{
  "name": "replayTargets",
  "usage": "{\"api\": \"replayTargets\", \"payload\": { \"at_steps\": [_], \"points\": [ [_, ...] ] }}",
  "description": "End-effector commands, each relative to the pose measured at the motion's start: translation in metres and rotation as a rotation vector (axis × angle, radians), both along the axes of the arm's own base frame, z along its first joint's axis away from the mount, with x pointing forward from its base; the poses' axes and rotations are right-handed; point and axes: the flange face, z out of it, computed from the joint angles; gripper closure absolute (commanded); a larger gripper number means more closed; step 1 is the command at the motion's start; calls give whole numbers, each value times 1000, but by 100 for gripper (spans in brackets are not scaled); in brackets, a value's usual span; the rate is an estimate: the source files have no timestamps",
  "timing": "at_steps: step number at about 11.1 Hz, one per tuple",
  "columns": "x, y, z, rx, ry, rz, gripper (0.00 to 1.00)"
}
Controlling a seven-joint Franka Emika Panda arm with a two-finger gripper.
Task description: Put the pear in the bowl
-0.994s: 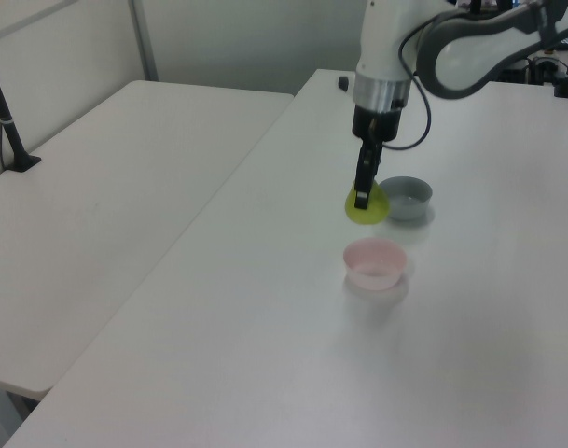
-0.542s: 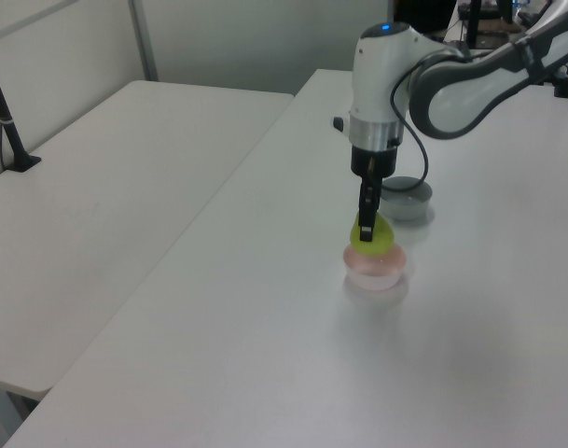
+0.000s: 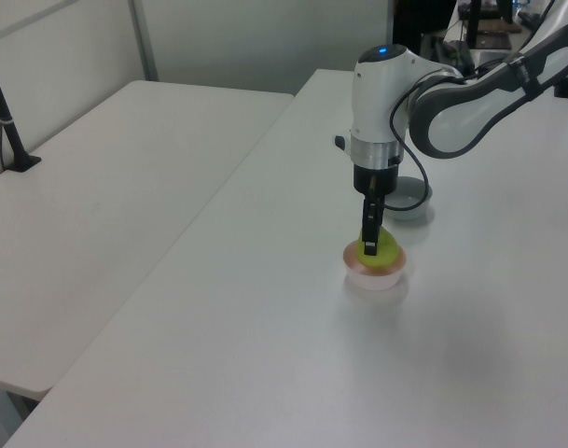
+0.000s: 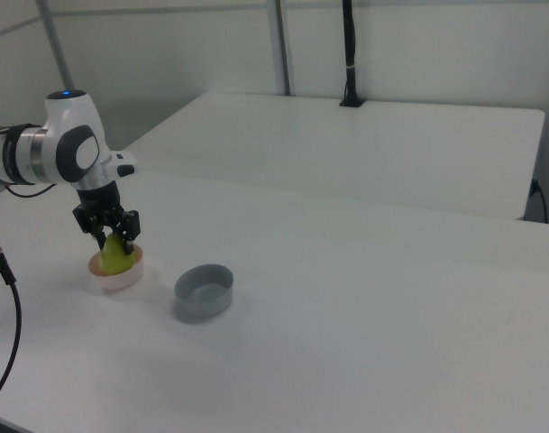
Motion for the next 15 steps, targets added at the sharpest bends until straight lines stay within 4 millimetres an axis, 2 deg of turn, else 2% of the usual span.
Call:
{"api": "replayTargets", "payload": {
  "at_steps": [1,2,3,6,9,12,14,15],
  "points": [
    [-2,-1,0,-22,-28,-51,9],
    [0,-3,3,-20,-32,-59,2],
    [1,-4,8,-19,-36,-62,0],
    [0,-11,43,-20,-64,-65,0],
    [1,-41,96,-59,-26,-104,0],
    [-10,-74,140,-76,-14,-162,0],
    [-20,-104,173,-86,-8,-215,0],
    [-27,-126,192,-91,2,-245,0]
  ]
}}
